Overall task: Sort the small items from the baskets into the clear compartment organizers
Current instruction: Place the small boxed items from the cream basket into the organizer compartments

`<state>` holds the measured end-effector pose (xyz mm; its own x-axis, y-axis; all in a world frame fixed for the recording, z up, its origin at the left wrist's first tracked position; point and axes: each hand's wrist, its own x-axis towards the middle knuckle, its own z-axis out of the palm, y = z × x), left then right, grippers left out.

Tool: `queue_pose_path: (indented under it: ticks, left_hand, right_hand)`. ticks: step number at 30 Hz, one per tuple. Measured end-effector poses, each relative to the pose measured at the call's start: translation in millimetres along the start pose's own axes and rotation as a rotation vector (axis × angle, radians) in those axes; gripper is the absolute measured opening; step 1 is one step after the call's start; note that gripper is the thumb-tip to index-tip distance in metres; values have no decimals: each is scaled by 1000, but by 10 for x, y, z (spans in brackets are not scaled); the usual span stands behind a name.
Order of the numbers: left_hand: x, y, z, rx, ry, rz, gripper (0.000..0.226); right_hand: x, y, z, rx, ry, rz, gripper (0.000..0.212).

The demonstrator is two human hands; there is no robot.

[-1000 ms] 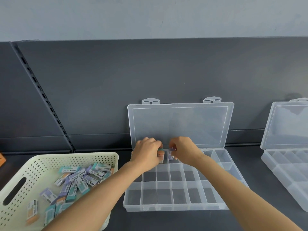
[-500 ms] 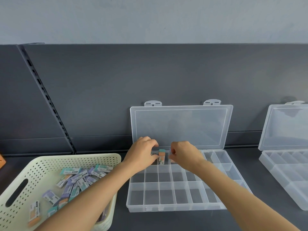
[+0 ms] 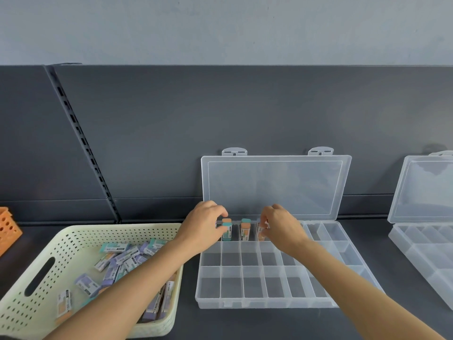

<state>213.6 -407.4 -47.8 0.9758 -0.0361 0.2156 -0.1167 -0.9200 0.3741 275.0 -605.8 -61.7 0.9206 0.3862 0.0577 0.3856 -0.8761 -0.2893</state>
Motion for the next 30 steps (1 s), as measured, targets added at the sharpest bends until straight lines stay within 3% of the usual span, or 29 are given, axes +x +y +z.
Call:
queue_pose_path:
  ticks: [3,11,15,18,24,30]
  left_hand:
    - [-21,-19,-24,-8,-1,-9,29]
    - [-131,-96,-66,5,9,-16,23]
    - [-201,-179,-155,12,46,-3,18]
    - [-286,-252,-278,18,41,-5,28]
    - [-568,-581,-537,21,27,-61,36]
    - [-886,-968,-711,32,-20,-110,34]
  right_hand:
    - [2,13,41,19,4,11,24]
    - [34,-5,20,46,-27,7,15]
    - [19,-125,-92,62,-13,-11,38]
    - [0,-377,-197,133,1,-81,52]
    - [-99,-993,-116,184,-38,-242,33]
    - [-172,-1472,99,140,-84,-363,32]
